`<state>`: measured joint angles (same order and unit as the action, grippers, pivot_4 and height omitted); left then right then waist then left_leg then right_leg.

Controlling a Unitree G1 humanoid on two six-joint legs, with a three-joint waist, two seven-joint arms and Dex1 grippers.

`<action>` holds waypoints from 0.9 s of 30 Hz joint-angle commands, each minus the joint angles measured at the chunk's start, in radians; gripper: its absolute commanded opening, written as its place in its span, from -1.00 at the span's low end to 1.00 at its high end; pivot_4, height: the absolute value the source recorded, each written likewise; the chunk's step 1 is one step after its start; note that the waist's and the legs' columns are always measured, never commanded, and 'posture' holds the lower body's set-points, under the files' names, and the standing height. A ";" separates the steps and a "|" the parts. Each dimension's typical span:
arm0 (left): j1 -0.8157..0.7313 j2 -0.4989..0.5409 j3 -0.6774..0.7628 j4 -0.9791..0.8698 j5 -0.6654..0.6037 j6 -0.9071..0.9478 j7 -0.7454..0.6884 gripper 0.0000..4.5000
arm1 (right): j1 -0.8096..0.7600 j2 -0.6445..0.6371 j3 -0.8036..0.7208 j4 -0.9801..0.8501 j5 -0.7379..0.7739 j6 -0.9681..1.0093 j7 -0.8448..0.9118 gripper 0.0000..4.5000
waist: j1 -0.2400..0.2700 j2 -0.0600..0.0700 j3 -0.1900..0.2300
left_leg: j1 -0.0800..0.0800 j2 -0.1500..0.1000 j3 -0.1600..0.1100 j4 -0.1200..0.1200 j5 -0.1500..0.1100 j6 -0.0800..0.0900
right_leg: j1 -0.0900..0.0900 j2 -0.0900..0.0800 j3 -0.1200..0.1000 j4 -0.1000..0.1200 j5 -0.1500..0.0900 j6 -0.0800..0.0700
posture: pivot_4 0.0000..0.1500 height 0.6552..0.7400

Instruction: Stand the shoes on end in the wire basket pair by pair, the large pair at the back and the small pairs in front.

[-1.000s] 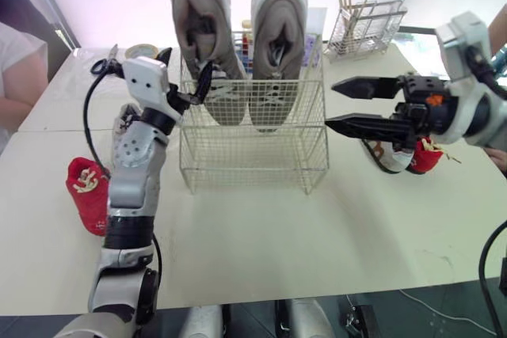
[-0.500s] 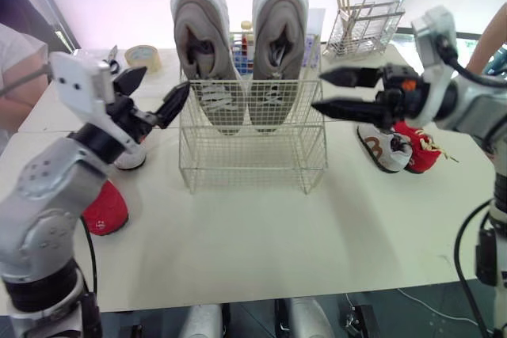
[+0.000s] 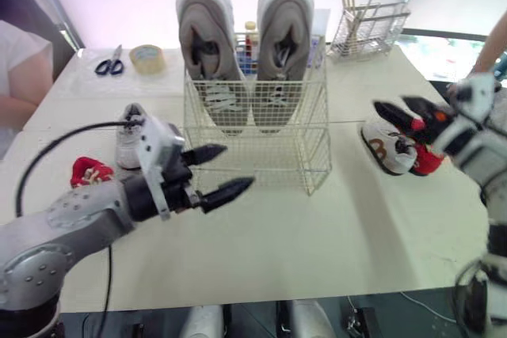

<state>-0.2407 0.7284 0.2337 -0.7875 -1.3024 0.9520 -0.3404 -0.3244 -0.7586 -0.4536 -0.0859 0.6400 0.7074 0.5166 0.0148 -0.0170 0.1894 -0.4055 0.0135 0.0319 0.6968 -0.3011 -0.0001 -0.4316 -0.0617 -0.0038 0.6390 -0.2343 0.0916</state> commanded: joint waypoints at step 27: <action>0.113 0.112 -0.051 -0.066 0.013 -0.076 -0.102 0.97 | -0.027 0.206 0.089 0.440 -0.245 -0.426 -0.014 1.00 | -0.029 0.005 -0.003 | 0.015 0.002 0.007 -0.005 0.000 0.000 | 0.010 0.005 0.009 -0.004 -0.004 -0.007 | 1.00 1.00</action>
<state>-0.1284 0.8274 0.1648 -0.8259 -1.2769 0.9011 -0.4497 -0.3314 -0.5582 -0.3591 0.3397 0.3963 0.3135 0.4917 -0.0139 -0.0120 0.1868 -0.3906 0.0154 0.0388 0.6913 -0.3013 0.0001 -0.4220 -0.0563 0.0050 0.6350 -0.2382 0.0848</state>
